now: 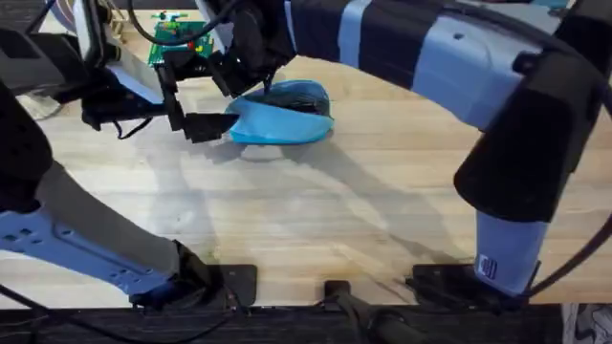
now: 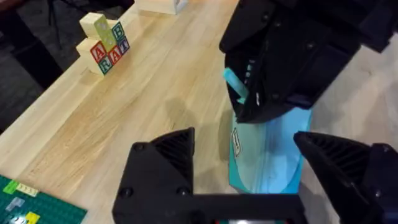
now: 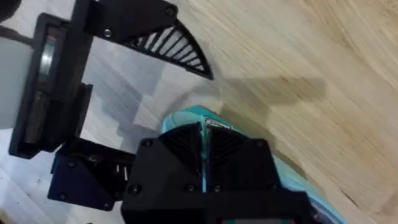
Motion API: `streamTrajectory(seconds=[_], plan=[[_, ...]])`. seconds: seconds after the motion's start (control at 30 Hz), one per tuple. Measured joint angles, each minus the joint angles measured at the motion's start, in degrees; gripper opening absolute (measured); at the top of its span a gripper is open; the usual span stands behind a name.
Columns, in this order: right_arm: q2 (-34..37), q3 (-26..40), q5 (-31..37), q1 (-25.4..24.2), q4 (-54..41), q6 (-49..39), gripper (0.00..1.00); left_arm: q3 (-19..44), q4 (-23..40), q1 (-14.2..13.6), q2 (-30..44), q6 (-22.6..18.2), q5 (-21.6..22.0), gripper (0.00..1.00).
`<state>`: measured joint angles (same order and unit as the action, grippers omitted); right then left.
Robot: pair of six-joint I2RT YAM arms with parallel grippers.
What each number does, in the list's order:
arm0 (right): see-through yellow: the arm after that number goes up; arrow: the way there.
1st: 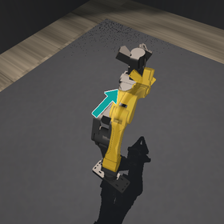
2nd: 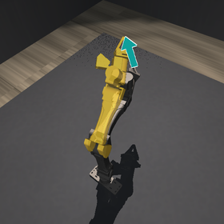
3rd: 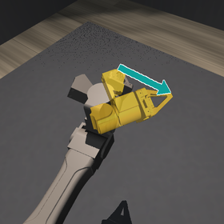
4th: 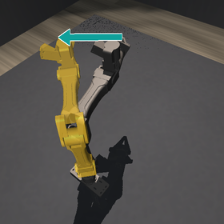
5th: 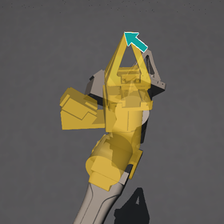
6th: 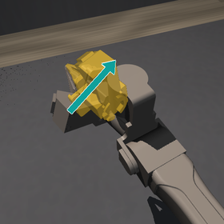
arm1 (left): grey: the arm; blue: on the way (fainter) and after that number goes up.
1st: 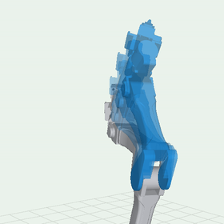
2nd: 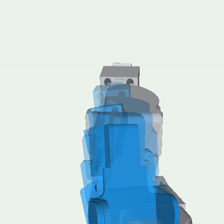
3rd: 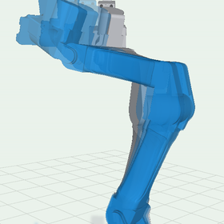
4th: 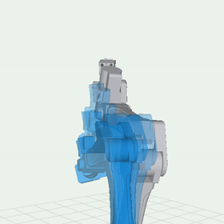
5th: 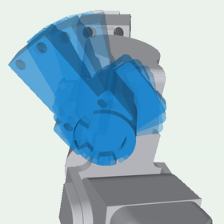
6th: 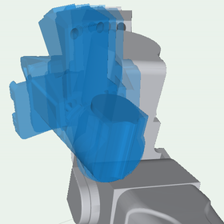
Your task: Unzip the bag, pick up the pens from the table one at a time and place them inside, then zip the bag closed.
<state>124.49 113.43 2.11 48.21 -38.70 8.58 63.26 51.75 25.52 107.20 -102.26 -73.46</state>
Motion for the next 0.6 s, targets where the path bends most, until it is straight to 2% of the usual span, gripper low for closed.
streamTrajectory(seconds=[0.13,0.27,0.6], plan=[[0.01,0.0,0.0,0.0,0.0,0.0,0.031,0.07,-1.04,-0.76,1.85,2.05,-0.66,0.993],[0.0,0.0,0.0,0.0,0.0,-1.42,0.031,0.07,-1.23,-0.79,7.18,3.32,-3.58,0.993],[0.0,0.0,0.0,0.0,0.0,-3.49,0.031,0.07,-1.01,-0.79,7.78,3.71,-4.98,0.994]])
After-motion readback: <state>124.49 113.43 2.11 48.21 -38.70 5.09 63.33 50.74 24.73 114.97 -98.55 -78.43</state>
